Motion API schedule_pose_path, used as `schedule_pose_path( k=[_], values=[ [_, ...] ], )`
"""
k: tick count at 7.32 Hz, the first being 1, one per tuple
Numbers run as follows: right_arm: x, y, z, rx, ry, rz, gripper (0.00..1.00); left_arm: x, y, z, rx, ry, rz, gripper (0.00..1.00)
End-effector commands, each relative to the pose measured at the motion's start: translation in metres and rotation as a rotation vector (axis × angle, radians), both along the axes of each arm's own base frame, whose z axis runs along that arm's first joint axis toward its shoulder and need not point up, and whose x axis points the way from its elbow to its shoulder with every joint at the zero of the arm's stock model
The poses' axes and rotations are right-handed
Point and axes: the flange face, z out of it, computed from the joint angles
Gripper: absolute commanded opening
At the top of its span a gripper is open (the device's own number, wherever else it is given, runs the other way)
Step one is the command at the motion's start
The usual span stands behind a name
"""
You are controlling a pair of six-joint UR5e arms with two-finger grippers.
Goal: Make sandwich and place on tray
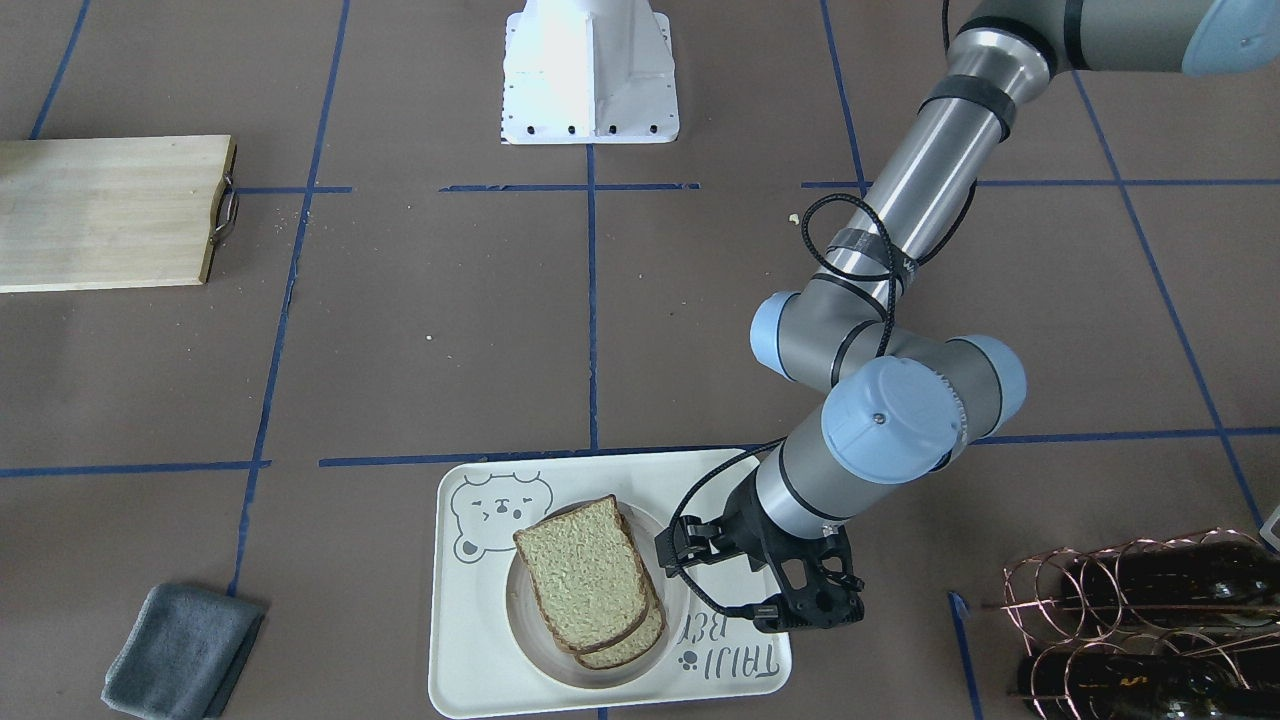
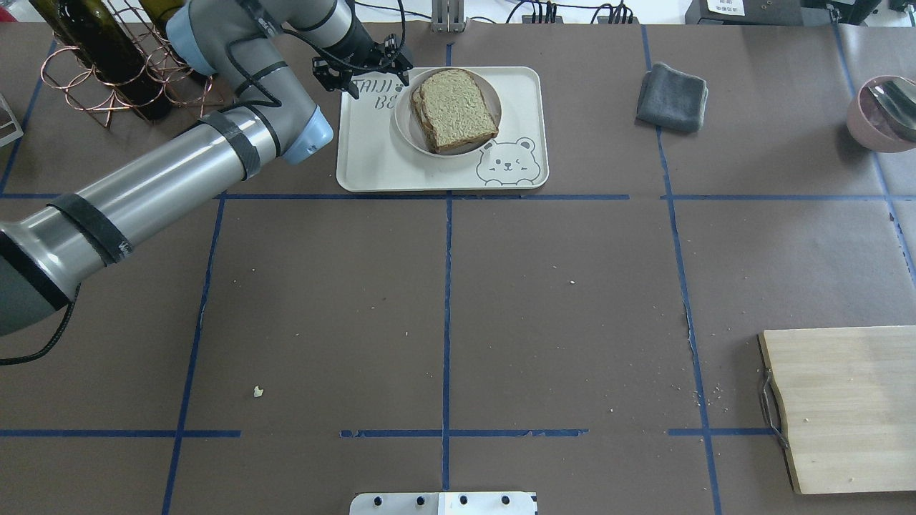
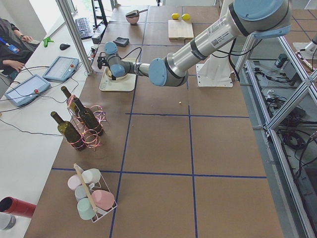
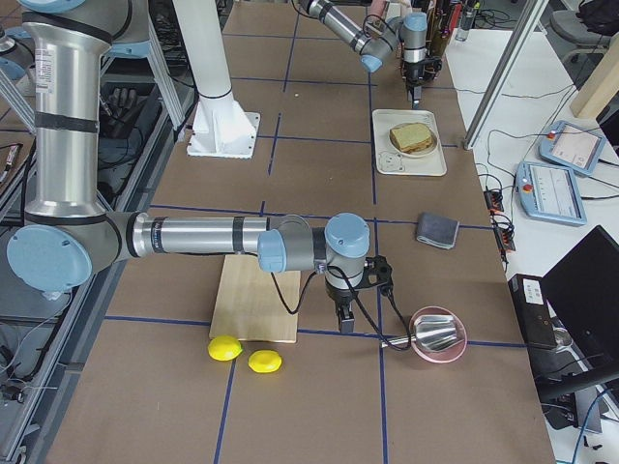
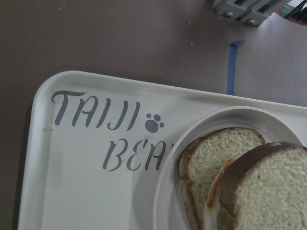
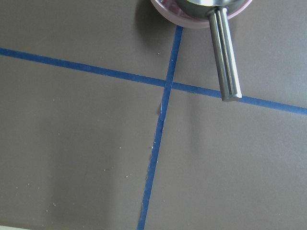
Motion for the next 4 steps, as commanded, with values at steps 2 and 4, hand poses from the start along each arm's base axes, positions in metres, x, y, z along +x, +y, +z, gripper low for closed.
schedule_pose_path(
  k=[2, 4],
  values=[
    [0.000, -0.002, -0.002, 0.005, 0.001, 0.001, 1.00, -0.155, 0.079, 0.039, 0.152, -0.116, 0.063, 1.00],
    [0.000, -0.002, -0.003, 0.005, 0.001, 0.002, 1.00, -0.271, 0.108, 0.093, 0.280, -0.199, 0.140, 1.00]
  ],
)
